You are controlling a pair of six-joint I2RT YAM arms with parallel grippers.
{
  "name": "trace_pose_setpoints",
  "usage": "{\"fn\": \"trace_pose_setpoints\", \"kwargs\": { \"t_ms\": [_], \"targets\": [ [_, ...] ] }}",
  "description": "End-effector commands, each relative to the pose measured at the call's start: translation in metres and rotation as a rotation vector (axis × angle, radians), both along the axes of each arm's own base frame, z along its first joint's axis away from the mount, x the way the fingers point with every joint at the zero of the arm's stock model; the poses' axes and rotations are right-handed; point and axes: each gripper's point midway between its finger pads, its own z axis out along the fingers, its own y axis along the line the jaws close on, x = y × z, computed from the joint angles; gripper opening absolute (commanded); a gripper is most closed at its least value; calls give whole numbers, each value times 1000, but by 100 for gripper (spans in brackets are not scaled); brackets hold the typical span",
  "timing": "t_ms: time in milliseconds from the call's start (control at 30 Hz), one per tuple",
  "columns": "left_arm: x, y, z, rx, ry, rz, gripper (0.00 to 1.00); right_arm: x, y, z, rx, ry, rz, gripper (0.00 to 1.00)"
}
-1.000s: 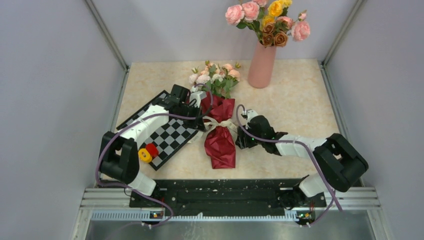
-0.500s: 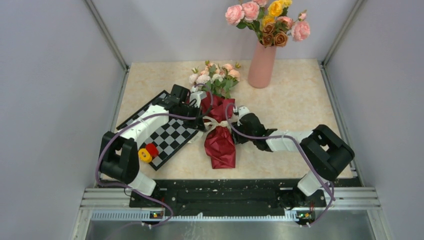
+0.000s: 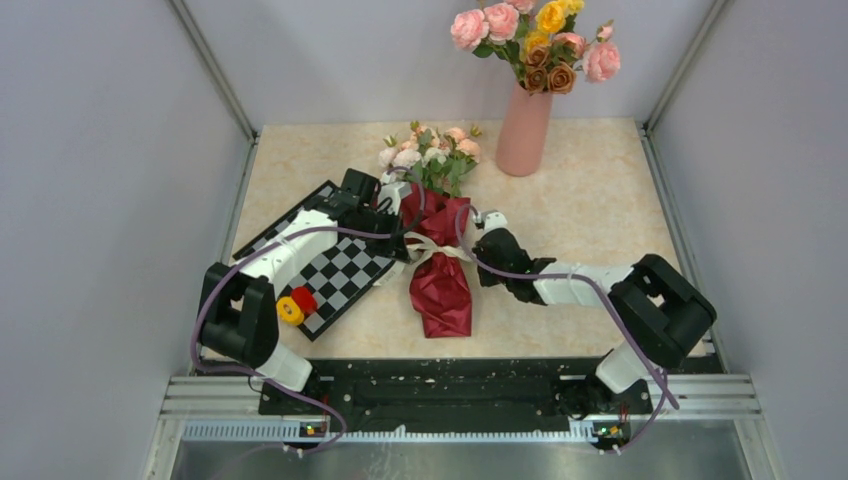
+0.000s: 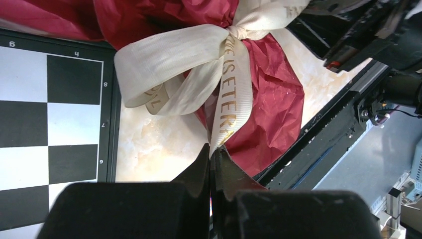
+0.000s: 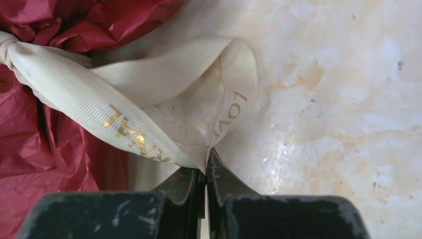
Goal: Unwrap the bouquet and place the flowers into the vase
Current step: Untie the ribbon from the wrapping paper.
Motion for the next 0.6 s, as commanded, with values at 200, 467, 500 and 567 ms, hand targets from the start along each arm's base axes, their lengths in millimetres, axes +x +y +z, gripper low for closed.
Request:
{"fn": "trace_pose_setpoints", "kwargs": {
  "t_ms": [200, 467, 500, 567],
  "targets": [
    [19, 14, 7, 49, -86, 74, 0, -4, -15, 17, 5, -19, -98, 0],
    [25, 26, -2, 97, -84, 109, 0, -7, -26, 19, -2, -21, -152, 0],
    [26, 27, -3, 101, -83, 111, 0, -8, -27, 18, -1, -19, -153, 0],
    [27, 30, -5, 111, -80, 118, 0, -9, -28, 18, 3, -18, -155, 0]
  ]
}}
